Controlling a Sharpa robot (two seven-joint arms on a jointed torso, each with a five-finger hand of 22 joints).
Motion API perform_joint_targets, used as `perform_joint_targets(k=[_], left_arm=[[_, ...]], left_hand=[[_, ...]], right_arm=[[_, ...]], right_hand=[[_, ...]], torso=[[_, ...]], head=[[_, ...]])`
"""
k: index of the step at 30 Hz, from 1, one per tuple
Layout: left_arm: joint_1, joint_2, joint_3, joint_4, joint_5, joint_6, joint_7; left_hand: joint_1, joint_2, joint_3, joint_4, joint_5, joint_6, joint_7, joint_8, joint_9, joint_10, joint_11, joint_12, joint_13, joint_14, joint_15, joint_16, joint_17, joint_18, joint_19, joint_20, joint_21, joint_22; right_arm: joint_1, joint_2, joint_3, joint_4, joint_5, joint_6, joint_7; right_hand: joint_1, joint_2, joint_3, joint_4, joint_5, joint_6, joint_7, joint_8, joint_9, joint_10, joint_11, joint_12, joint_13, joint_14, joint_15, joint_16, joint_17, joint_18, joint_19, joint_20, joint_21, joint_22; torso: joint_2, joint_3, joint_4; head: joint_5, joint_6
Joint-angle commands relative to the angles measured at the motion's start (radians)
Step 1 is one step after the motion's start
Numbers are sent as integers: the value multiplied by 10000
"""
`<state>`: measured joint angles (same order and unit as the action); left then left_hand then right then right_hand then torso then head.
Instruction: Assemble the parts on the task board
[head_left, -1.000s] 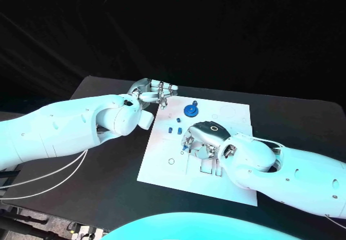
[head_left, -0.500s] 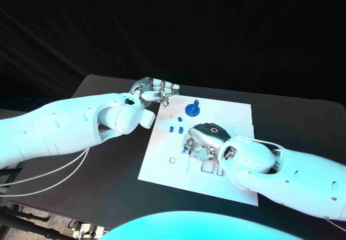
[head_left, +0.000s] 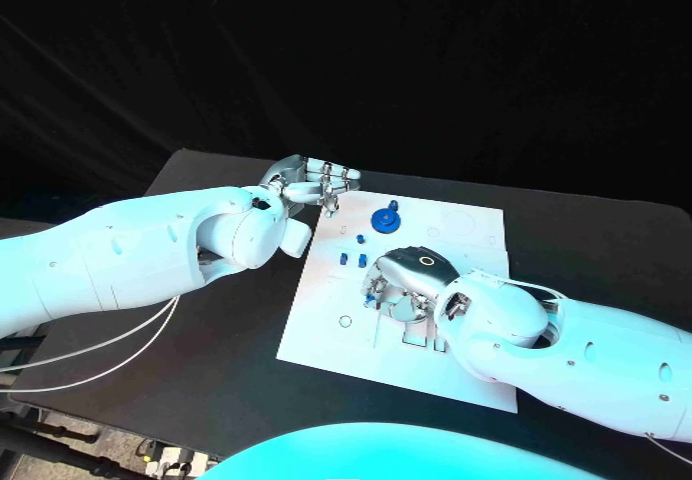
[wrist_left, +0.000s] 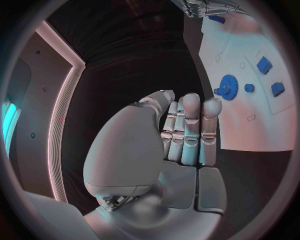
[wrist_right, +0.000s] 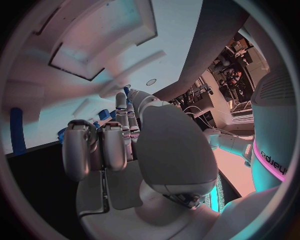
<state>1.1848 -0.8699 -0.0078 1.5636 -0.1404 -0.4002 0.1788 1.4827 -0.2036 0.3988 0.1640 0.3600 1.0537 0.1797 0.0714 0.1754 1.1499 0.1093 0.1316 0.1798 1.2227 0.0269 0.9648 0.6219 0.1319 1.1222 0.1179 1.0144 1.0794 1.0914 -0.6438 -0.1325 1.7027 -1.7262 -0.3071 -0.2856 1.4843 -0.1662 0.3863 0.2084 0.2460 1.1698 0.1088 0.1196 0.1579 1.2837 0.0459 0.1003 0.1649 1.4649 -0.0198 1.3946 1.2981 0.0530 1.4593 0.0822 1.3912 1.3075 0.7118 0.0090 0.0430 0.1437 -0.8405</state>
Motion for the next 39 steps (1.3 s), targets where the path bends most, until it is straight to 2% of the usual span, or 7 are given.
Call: perform_joint_targets(k=[1,7,28,39], left_arm=[[10,16,6,24,36,169,8],[10,2,6,16,34,177,-11],[9,18,6,-47,28,228,-46],[9,28,5,-61,23,253,-64]], left_hand=[[0,113,-2,-44,-21,-61,-6,-21,-10,-70,-23,39,9,-90,-2,-39,-9,167,-49,3,-52,-9],[0,113,-2,-44,-21,-61,-6,-21,-10,-70,-23,39,9,-90,-2,-39,-9,167,-49,3,-52,-9],[-3,114,-6,-49,-21,-70,-3,-18,-17,-83,-21,47,11,-101,-1,-55,-30,169,-53,5,-68,-20],[-2,114,-6,-53,-21,-76,-2,-18,-21,-92,-20,49,11,-105,0,-60,-36,168,-47,6,-65,-16]], right_arm=[[-40,13,-19,-17,-131,275,29],[-52,-27,-19,10,-159,252,12],[-91,-96,-18,165,-234,-163,19],[-102,-92,-17,88,-230,-62,-1]], right_hand=[[-88,8,50,-32,4,73,30,50,18,52,8,-66,-9,553,-76,65,16,-110,167,-22,-27,1809],[-88,8,50,-32,4,73,30,50,18,52,8,-66,-9,553,-76,65,16,-110,167,-22,-27,1809],[-92,12,53,-40,2,75,27,49,21,57,5,-71,-8,554,-76,69,20,-113,175,-21,-12,1817],[-92,12,53,-40,2,75,27,49,21,57,5,-71,-8,554,-76,69,20,-113,175,-21,-12,1817]], torso=[[3,-1,1],[-1,5,-2],[0,7,2],[-6,-3,-5]], head=[[11,-9],[44,-52],[78,-43],[90,-46]])
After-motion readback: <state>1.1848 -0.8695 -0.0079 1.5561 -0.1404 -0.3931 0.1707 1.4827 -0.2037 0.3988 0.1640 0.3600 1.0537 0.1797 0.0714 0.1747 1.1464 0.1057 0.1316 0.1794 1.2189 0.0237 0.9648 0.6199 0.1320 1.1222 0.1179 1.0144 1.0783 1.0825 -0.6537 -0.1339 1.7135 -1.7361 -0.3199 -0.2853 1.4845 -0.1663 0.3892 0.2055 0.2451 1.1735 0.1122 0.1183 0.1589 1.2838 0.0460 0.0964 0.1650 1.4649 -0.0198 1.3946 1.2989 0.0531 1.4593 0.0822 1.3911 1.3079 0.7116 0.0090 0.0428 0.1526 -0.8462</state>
